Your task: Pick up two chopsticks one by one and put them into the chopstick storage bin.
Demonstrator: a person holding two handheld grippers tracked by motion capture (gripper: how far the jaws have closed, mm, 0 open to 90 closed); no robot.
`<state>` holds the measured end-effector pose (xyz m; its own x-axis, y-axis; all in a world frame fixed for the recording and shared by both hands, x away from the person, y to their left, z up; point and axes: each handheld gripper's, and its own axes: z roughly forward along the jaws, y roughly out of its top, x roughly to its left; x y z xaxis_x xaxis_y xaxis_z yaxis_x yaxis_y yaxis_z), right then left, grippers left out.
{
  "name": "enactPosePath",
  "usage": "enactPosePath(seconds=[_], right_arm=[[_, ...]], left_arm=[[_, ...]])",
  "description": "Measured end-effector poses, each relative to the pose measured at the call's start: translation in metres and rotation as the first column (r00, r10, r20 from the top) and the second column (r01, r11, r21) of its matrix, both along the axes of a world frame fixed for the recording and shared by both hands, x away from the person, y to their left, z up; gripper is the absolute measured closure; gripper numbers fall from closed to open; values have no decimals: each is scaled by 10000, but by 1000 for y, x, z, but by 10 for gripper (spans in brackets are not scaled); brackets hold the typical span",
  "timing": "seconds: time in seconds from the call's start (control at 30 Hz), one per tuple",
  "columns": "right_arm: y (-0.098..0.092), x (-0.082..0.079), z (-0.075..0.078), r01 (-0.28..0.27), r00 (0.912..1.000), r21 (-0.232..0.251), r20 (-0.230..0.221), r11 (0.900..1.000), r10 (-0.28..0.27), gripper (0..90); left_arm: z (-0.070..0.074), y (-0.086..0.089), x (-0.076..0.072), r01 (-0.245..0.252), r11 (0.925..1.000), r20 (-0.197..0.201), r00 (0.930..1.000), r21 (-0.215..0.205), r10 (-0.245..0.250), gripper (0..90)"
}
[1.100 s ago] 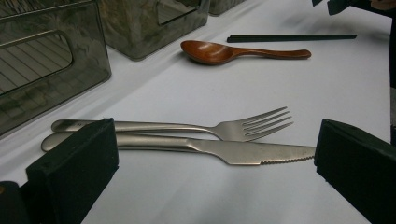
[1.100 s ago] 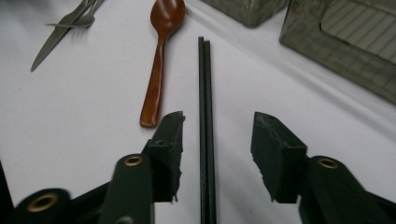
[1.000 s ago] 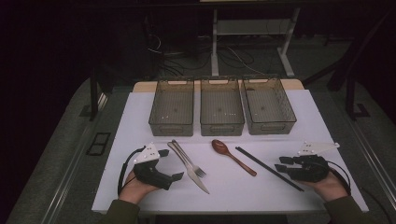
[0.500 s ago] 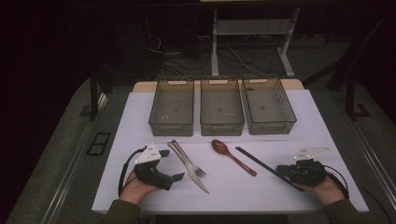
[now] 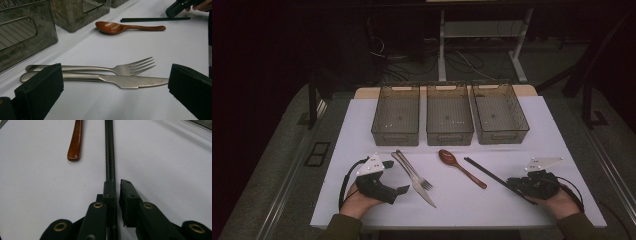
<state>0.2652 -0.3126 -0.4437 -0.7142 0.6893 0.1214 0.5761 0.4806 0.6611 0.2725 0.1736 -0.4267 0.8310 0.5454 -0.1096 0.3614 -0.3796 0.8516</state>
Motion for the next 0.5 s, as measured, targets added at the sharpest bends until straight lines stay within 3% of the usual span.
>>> enactPosePath(seconds=[0.5], right_arm=[[2, 2, -4, -28, 9996, -443, 293, 9990, 41, 829]], left_arm=[[0, 0, 0, 8, 10000, 3, 10000, 17, -8, 0]])
